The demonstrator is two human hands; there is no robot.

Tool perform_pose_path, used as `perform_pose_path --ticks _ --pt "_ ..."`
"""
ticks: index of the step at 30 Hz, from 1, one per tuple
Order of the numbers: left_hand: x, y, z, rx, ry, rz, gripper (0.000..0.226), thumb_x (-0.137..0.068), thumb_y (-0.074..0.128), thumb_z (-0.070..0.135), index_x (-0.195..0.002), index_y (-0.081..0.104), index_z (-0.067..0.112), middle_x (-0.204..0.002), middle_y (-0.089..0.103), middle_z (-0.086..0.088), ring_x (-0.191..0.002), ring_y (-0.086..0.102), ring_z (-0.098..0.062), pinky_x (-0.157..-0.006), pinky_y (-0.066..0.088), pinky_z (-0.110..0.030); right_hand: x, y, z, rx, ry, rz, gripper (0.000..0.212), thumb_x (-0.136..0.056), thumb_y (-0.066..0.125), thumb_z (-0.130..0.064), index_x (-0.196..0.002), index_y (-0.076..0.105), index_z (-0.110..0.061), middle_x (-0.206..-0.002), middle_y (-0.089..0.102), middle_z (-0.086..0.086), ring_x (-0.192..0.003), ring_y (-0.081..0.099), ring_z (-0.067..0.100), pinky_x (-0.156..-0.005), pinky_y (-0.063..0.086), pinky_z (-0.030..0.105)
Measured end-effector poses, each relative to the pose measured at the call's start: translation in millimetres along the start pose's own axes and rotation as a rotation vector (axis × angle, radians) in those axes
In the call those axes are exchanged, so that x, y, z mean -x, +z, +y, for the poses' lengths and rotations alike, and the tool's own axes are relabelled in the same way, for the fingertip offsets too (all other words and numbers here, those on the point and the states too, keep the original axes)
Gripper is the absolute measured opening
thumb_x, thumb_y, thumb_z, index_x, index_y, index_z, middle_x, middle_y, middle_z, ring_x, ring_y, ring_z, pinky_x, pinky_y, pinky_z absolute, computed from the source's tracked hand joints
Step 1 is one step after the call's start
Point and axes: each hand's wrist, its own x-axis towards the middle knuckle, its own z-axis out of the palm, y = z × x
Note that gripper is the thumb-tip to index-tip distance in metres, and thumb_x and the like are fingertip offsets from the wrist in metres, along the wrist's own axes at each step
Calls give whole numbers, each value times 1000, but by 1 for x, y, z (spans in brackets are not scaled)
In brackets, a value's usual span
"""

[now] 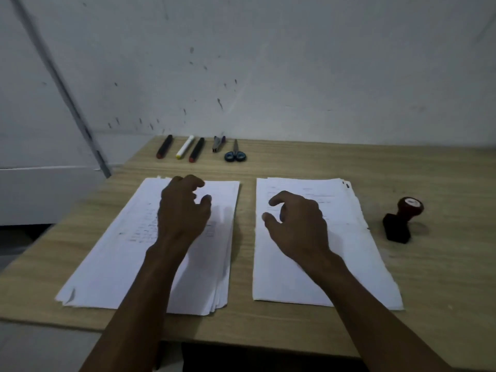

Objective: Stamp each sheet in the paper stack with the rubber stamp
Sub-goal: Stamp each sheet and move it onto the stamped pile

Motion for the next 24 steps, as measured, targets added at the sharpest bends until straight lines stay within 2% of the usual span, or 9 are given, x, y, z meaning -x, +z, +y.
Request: perform_pose_path --ticks 3,6,10,13,17,21,24 --pt "4 29 34 116 148 -87 24 -78 75 15 -100 68 12 -100 65 -5 -77 66 -16 -72 53 -33 0 -27 29 79 12 132 23 -85 69 -31 -107 67 -23 -89 65 -4 -87 63 17 -71 49 30" --pt "9 57 60 172 201 -153 21 -78 75 17 -98 67 15 -98 63 2 -77 63 -11 -73 51 -31 -3 -53 57 144 51 273 22 -84 69 -22 -105 68 -19 -95 62 1 -89 62 24 -67 46 32" --pt "15 91 94 259 229 -216 18 -79 73 15 -96 67 15 -97 62 3 -79 61 -12 -76 49 -30 -7 -79 95 322 133 417 40 -75 73 -14 -114 63 -16 -109 52 7 -107 47 28 -64 42 33" --pt "18 111 107 256 251 -260 17 -79 72 16 -95 67 16 -94 57 6 -84 60 -12 -78 49 -34 -9 -94 114 422 257 402 57 -70 76 -19 -123 56 -15 -115 44 12 -110 37 32 -69 43 38" --pt "24 124 106 281 262 -275 17 -77 65 24 -92 66 17 -94 59 6 -87 58 -14 -75 49 -35 -7 -103 129 426 401 263 66 -75 74 -34 -131 45 -18 -124 43 13 -116 39 34 -74 41 39" --pt "25 124 101 291 274 -246 17 -76 66 20 -91 67 13 -93 64 2 -86 58 -15 -71 43 -29 -5 -103 134 364 460 192 38 -85 64 -30 -118 48 -18 -112 57 9 -105 55 35 -72 36 35" --pt "24 122 94 268 263 -247 16 -76 65 20 -90 68 12 -95 67 0 -90 60 -18 -76 40 -25 -4 -104 135 364 440 196 26 -91 59 -25 -113 49 -16 -110 59 9 -101 58 36 -72 35 35"
